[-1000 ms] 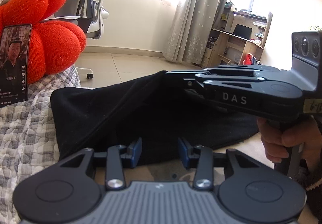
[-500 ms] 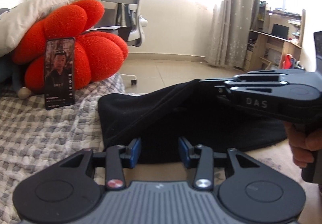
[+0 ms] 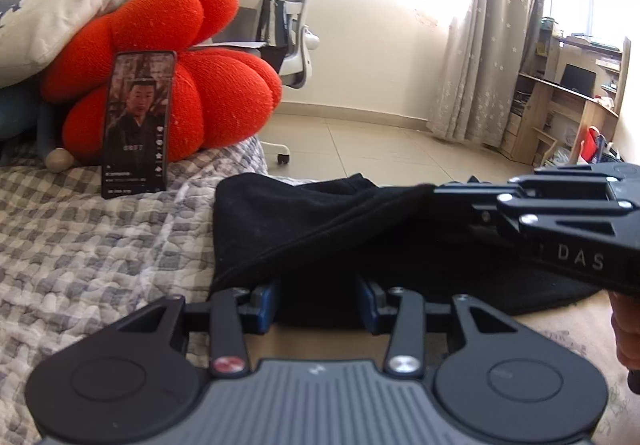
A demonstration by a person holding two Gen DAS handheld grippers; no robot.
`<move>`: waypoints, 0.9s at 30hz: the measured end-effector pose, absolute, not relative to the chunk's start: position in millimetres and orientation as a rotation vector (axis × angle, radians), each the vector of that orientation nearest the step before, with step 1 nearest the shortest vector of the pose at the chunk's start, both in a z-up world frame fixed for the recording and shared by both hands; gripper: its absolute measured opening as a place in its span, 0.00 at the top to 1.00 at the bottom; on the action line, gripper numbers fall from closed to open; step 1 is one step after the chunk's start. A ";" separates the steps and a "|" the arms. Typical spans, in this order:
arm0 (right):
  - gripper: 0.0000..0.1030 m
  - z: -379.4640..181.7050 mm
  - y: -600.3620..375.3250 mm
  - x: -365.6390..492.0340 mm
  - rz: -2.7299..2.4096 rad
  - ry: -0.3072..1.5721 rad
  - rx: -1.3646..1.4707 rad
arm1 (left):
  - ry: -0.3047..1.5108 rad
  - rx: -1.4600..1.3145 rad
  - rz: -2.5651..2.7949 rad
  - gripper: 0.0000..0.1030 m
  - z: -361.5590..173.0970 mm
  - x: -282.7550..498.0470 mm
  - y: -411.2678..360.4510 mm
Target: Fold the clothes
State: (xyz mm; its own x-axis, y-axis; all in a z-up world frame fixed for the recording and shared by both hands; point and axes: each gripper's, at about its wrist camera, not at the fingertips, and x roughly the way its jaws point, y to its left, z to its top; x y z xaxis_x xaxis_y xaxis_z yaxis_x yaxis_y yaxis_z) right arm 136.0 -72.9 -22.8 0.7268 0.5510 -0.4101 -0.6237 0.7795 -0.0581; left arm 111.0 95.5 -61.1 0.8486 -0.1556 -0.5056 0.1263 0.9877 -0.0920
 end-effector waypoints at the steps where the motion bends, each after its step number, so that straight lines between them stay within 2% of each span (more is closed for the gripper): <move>1: 0.92 -23.9 -70.1 134.2 0.661 0.390 -0.215 | 0.546 -0.061 -0.134 0.59 -61.4 110.7 98.5; 7: 0.92 -38.9 -52.6 127.9 0.697 0.469 -0.338 | 0.594 -0.097 -0.135 0.60 -58.0 104.9 113.4; 10: 0.91 -46.9 -46.2 122.0 0.709 0.491 -0.405 | 0.615 -0.101 -0.137 0.56 -55.0 97.1 121.7; 13: 0.88 -52.0 -41.6 116.4 0.716 0.497 -0.456 | 0.642 -0.156 -0.183 0.56 -52.8 87.9 137.4; 16: 0.82 -51.0 -43.0 117.1 0.718 0.510 -0.442 | 0.621 -0.191 -0.197 0.55 -45.5 78.2 149.1; 22: 0.81 -34.3 -57.7 116.9 0.716 0.525 -0.339 | 0.552 -0.202 -0.175 0.51 -34.5 85.0 156.2; 23: 0.78 -30.8 -60.7 116.9 0.715 0.527 -0.319 | 0.553 -0.213 -0.172 0.51 -34.5 89.1 157.0; 25: 0.65 -23.6 -67.6 116.9 0.706 0.528 -0.279 | 0.564 -0.238 -0.171 0.51 -33.3 97.7 158.6; 26: 0.54 -19.3 -72.7 117.1 0.690 0.524 -0.262 | 0.568 -0.246 -0.171 0.51 -32.4 101.5 159.2; 27: 0.53 -15.5 -78.6 117.6 0.674 0.524 -0.244 | 0.568 -0.244 -0.174 0.51 -31.1 104.2 158.8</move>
State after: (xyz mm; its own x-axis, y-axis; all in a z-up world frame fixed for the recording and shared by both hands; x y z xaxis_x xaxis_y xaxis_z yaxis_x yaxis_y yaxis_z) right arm 117.6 -78.6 -15.5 0.6591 0.5286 -0.5349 -0.6484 0.7598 -0.0481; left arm 104.2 158.8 -31.1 0.8296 -0.2287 -0.5094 0.0950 0.9568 -0.2749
